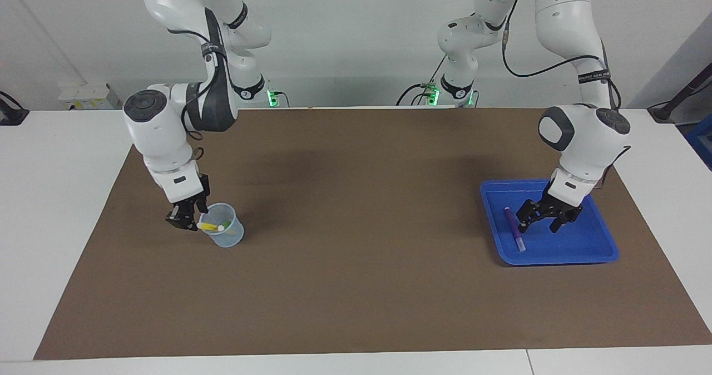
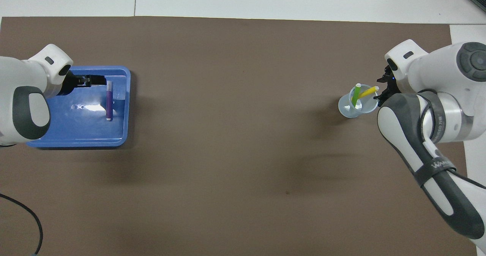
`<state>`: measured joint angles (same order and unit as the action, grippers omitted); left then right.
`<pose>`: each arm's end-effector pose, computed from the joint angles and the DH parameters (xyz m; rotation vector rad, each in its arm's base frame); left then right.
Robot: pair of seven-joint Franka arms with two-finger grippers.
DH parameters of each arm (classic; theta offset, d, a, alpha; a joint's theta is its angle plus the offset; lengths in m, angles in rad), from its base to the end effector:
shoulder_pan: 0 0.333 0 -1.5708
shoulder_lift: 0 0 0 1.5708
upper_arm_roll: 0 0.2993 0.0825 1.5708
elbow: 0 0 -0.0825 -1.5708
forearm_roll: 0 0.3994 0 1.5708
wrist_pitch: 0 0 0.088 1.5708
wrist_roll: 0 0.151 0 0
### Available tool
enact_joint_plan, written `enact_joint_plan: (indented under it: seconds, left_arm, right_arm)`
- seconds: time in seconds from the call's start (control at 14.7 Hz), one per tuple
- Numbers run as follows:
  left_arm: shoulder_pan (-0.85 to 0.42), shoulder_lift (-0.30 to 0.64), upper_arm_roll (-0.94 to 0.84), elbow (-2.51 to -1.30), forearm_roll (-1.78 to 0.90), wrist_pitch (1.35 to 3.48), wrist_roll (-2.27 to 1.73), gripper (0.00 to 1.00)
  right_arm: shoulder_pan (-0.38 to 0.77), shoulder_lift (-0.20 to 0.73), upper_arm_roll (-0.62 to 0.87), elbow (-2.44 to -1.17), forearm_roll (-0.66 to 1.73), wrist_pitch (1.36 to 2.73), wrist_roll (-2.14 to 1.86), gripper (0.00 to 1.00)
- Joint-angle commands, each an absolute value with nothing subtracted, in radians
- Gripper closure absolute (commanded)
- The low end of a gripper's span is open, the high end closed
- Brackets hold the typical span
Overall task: Right arm passes pens to left for tray arrangement
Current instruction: 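Release the purple pen in the tray while the right gripper reaches the cup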
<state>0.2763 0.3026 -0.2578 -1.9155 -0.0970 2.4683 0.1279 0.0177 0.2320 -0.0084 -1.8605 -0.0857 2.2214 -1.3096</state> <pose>0.6592 0.0147 0.3012 2.9899 -0.0302 0.4028 0.6433 0.0004 0.3396 2.3294 1.8968 0.0874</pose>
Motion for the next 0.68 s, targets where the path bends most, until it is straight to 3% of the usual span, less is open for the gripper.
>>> enact_joint_plan:
  seconds: [0.0, 0.61]
  left_arm:
    - [0.293, 0.264, -0.262, -1.936, -0.074, 2.429, 0.163, 0.01]
    - [0.308, 0.235, -0.264, -1.916, -0.084, 2.254, 0.069, 0.01]
  right_arm:
    - [0.017, 0.221, 0.002, -1.878, -0.150, 2.243, -1.360, 0.49]
    - [0.020, 0.212, 0.002, -1.931, -0.170, 2.322, -1.483, 0.54]
